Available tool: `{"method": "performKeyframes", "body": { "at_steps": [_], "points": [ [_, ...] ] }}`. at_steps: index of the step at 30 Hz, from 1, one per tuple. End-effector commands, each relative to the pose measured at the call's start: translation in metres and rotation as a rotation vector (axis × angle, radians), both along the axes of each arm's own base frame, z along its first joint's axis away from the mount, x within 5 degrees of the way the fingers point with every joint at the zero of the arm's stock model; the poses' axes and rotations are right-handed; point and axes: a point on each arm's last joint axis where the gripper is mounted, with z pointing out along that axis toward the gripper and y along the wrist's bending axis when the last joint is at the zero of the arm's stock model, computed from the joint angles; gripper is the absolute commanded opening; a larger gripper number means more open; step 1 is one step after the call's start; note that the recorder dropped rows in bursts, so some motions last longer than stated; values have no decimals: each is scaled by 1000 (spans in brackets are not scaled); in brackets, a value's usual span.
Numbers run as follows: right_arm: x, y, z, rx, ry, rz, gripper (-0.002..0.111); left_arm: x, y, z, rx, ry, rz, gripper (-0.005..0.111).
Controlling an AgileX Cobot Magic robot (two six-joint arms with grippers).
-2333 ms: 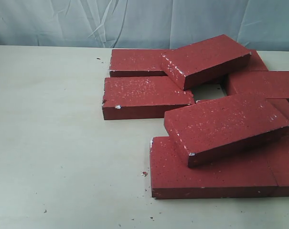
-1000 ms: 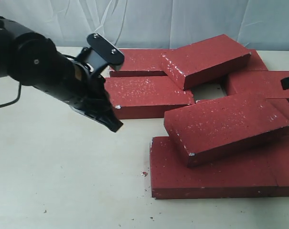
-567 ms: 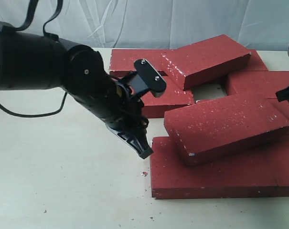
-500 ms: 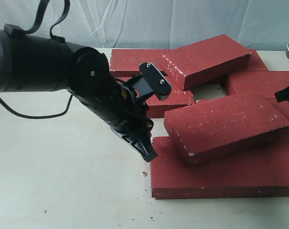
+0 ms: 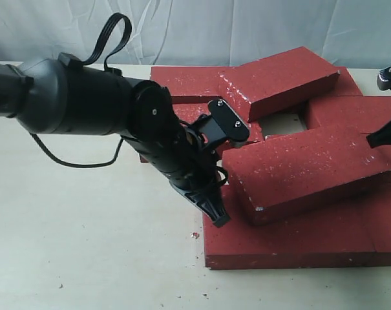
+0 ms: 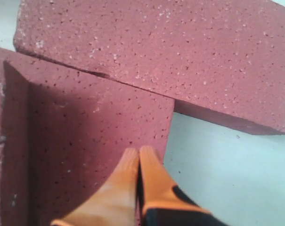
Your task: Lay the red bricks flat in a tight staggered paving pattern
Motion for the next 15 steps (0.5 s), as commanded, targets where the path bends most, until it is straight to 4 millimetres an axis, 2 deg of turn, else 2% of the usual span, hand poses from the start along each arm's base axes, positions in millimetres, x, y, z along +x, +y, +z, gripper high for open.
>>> {"method": "performKeyframes", "body": {
  "at_steps": [1, 15],
  "points": [
    [1, 1, 0, 31, 3, 17, -1, 1, -4, 0, -30, -7, 21, 0],
    [-6, 14, -2, 146, 86, 102, -1, 6, -10, -4, -85, -34, 33, 0]
  ]
}}
